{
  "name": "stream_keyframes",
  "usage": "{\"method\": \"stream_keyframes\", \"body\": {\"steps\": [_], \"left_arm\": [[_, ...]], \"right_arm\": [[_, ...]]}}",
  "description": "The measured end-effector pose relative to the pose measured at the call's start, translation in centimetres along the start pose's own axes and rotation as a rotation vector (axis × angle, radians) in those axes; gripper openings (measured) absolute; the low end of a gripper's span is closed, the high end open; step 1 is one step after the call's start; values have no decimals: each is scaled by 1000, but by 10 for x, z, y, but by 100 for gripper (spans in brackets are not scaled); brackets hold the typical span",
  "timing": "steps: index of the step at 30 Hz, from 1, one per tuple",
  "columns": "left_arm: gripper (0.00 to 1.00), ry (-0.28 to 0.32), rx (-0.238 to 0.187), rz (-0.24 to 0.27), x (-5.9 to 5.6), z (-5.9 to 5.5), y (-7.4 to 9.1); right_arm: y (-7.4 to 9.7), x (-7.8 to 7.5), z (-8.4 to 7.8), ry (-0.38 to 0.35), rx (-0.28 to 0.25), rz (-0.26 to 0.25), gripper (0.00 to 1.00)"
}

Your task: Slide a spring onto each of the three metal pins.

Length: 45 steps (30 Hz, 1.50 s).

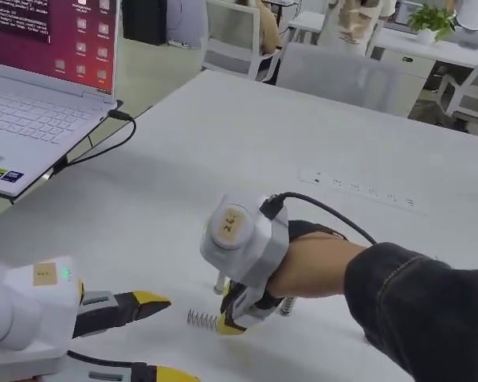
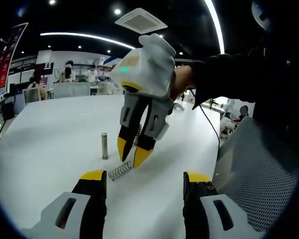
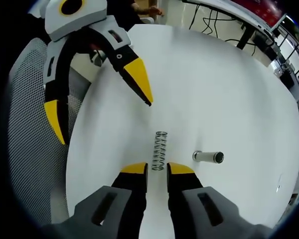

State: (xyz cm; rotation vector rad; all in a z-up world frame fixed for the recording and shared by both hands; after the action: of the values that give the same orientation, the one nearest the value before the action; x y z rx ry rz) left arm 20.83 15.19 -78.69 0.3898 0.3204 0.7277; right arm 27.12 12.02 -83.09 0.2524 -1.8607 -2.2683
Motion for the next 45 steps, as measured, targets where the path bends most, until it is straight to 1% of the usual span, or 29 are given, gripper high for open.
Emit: {"method": "stream_keyframes", "body": {"steps": [7,15,26,32,35,39,45], "left_arm": [[57,3,1,2,1,-1,1],[57,6,2,5,2,-1,0],[57,9,2,8,3,-2,0],[56,7,7,10,4,-2,0],[56,2,7,7,4,0,-1],[55,-9,12,-2,2,2,-3],[54,-29,14,-12,1,7,-5]], "right_arm": [[-6,0,-2,-1,19,3,12],[-10,0,-3,15,37,2,9],[-9,-3,-2,24,29,-21,8],[-3,0,-3,32,26,-19,8],[2,1,-6,38,30,-19,8],[12,5,-4,26,0,2,8],[26,14,-7,46,-13,18,8]]}}
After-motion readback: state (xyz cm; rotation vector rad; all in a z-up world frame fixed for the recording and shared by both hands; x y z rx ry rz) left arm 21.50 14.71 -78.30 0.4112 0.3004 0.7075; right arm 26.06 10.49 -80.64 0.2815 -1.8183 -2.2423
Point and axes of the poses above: the centre of the closed fingertips' face, and the gripper's own axes: y roughly backward along the fingers, x roughly to its left, z roughly out of its top, the point moved 2 cm from there along y, roughly backward along the fingers, and after that the axes turned 8 degrees about x, right-handed, at the moved point
